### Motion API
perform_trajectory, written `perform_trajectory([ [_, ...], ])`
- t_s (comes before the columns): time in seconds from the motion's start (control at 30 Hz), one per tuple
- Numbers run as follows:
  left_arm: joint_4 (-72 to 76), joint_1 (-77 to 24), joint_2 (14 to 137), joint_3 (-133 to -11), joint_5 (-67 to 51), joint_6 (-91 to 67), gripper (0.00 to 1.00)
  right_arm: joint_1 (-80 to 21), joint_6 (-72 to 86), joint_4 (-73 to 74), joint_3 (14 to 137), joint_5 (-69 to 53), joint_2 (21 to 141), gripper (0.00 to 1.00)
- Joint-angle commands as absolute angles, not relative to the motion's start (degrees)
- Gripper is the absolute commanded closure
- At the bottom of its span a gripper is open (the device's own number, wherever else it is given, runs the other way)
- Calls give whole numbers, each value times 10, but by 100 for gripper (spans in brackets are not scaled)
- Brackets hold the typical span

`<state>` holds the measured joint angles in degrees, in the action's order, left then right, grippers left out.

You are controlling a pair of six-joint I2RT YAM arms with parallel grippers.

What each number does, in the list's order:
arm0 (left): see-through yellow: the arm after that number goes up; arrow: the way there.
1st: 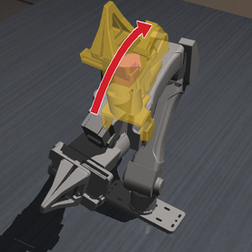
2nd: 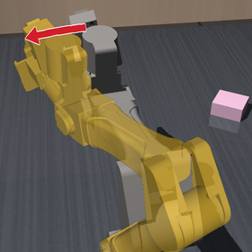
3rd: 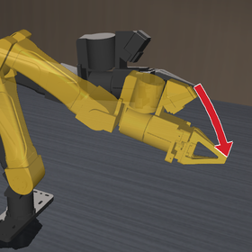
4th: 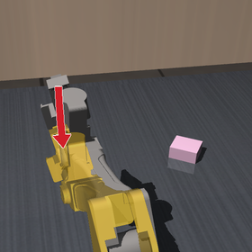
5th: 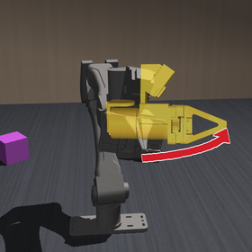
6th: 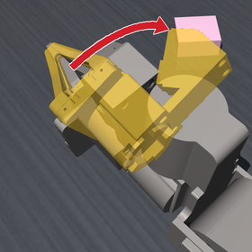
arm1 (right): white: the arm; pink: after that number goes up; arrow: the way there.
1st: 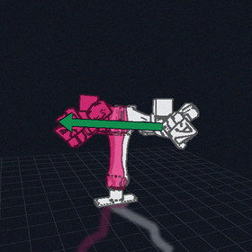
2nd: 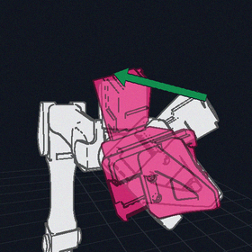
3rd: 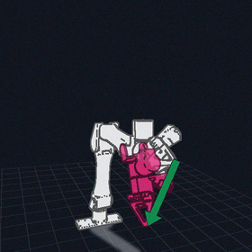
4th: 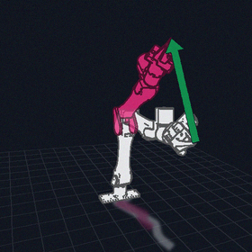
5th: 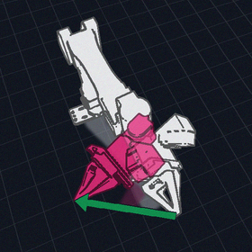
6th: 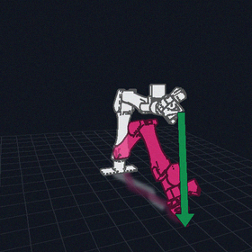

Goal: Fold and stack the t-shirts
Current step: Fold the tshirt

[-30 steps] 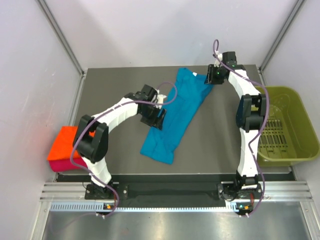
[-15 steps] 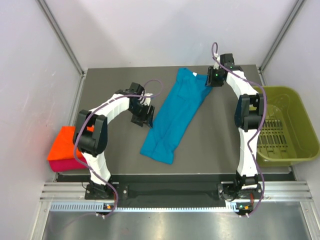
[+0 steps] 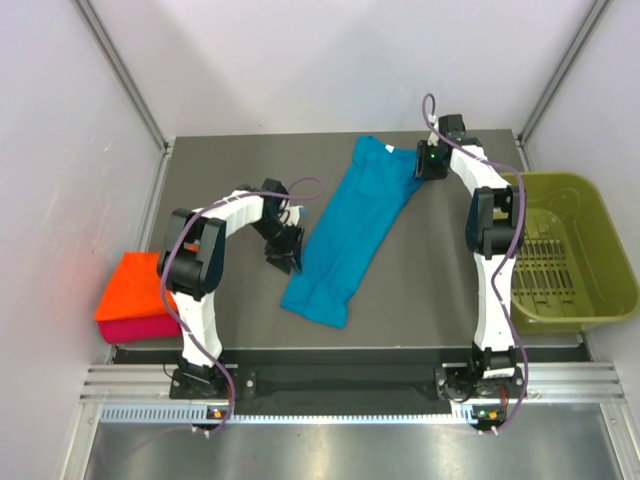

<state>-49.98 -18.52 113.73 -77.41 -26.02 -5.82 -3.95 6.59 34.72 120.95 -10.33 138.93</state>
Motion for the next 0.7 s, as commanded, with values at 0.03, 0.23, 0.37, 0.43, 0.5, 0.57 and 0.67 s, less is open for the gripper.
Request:
perform_trajectory([
  [0.03,-506,-185,1143,-773,-273,-60,65,-32,69,325,1259,-93,1418,59],
  [0.23,-502,-185,1134,-759,-267,-59,100,-32,79,314,1309,-93,1448,79],
  [0.37,-493,-187,1121,-742,-269,-64,100,-30,84,306,1353,-99,1468,84],
  [0.43,-489,-192,1115,-739,-269,-64,100,-30,94,299,1370,-107,1477,85],
  [0.5,-486,-194,1110,-734,-266,-66,100,-31,100,287,1382,-110,1483,85],
  [0.57,-485,-199,1104,-726,-265,-65,100,-30,111,286,1390,-115,1490,85],
  [0.67,-481,-207,1092,-714,-263,-64,100,-32,120,282,1392,-127,1493,84],
])
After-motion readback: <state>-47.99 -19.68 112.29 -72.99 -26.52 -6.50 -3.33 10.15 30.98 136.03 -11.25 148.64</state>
